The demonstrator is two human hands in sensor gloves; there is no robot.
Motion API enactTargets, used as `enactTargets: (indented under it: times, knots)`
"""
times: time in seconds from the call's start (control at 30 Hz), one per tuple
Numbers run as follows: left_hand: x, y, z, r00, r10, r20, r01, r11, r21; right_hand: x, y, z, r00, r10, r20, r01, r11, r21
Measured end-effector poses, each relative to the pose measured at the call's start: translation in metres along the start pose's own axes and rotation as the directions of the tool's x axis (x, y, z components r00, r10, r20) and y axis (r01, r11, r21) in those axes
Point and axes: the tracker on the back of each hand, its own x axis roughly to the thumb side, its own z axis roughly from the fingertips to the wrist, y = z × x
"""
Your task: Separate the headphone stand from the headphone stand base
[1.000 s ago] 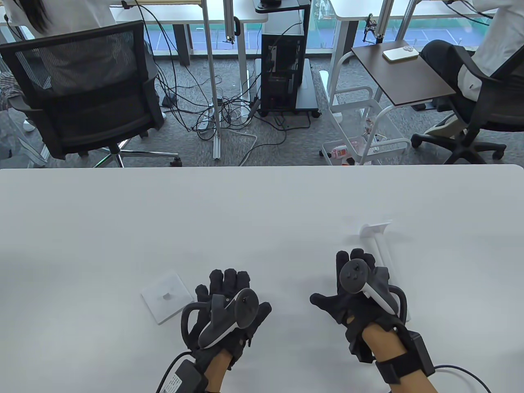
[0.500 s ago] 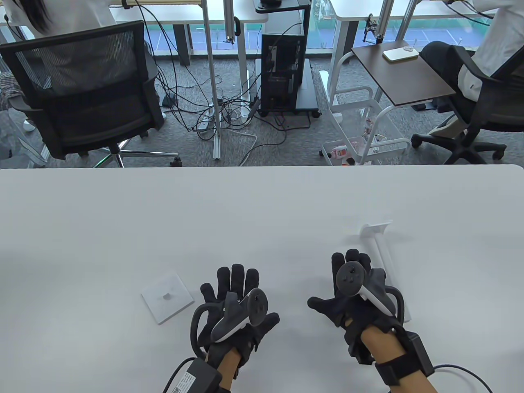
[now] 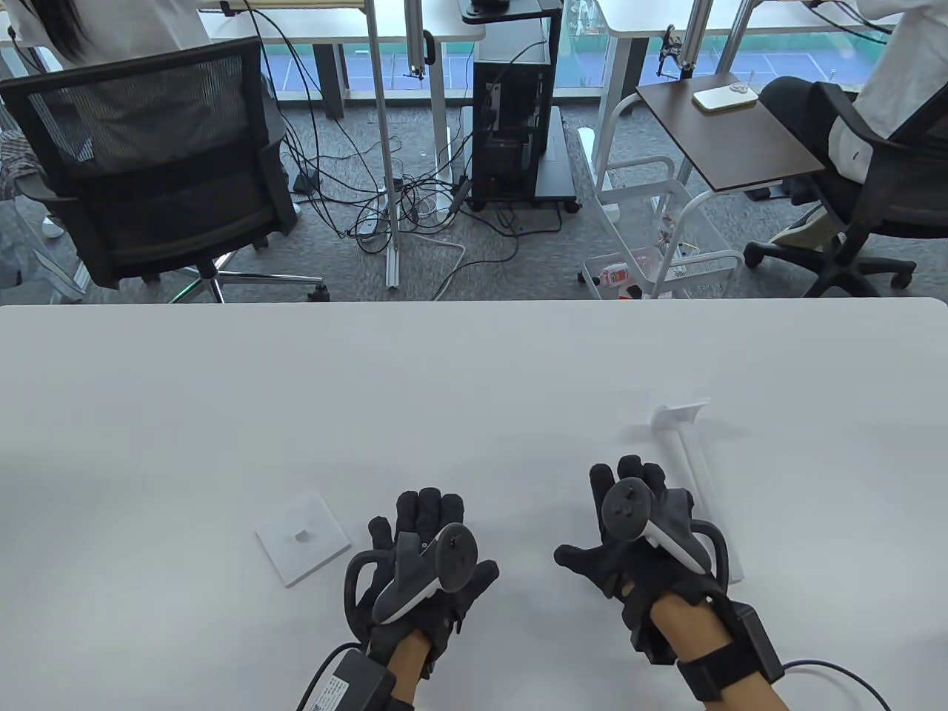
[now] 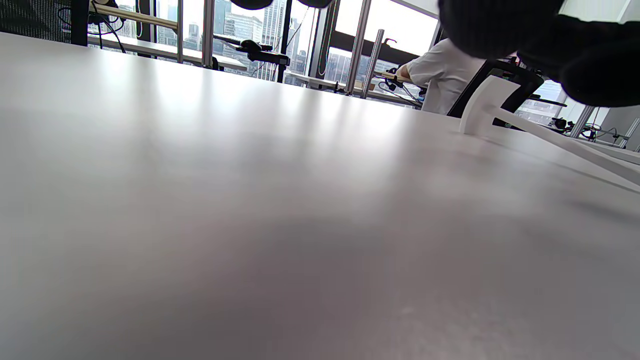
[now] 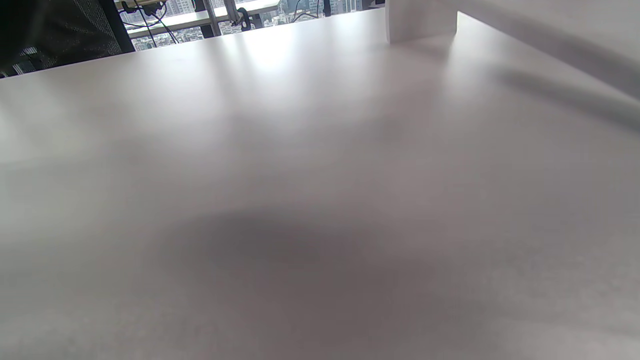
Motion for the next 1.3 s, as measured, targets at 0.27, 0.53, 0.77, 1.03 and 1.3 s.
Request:
enactTargets:
  times: [0.27,0.53,0.77,1.03,1.3]
  knots:
    - [-0.004,0.0,-0.002,1.0,-0.012,-0.014,0.012,1.0,-0.013,-0.004,0.001,-0.003,1.0,-0.013,-0.015,0.013,1.0,0.012]
    - [-0.002,-0.001,-0.001,1.0,-0.025,-0.009,0.025,0.999,-0.023,-0.003,0.006,-0.004,1.0,-0.008,-0.016,0.008,1.0,0.008]
    - [-0.001,-0.003,-0.002,1.0,-0.005,-0.006,0.005,0.999,-0.046,-0.002,0.012,-0.005,1.0,0.015,-0.02,-0.015,0.999,0.033]
    - [0.005,-0.005,-0.003,1.0,-0.006,0.002,0.006,0.998,-0.067,0.001,0.012,-0.003,0.998,0.052,-0.034,-0.051,0.998,0.022]
    - [0.006,-0.006,-0.003,1.0,-0.012,0.006,0.012,0.998,-0.068,0.005,0.014,-0.003,0.998,0.068,-0.019,-0.067,0.997,0.026]
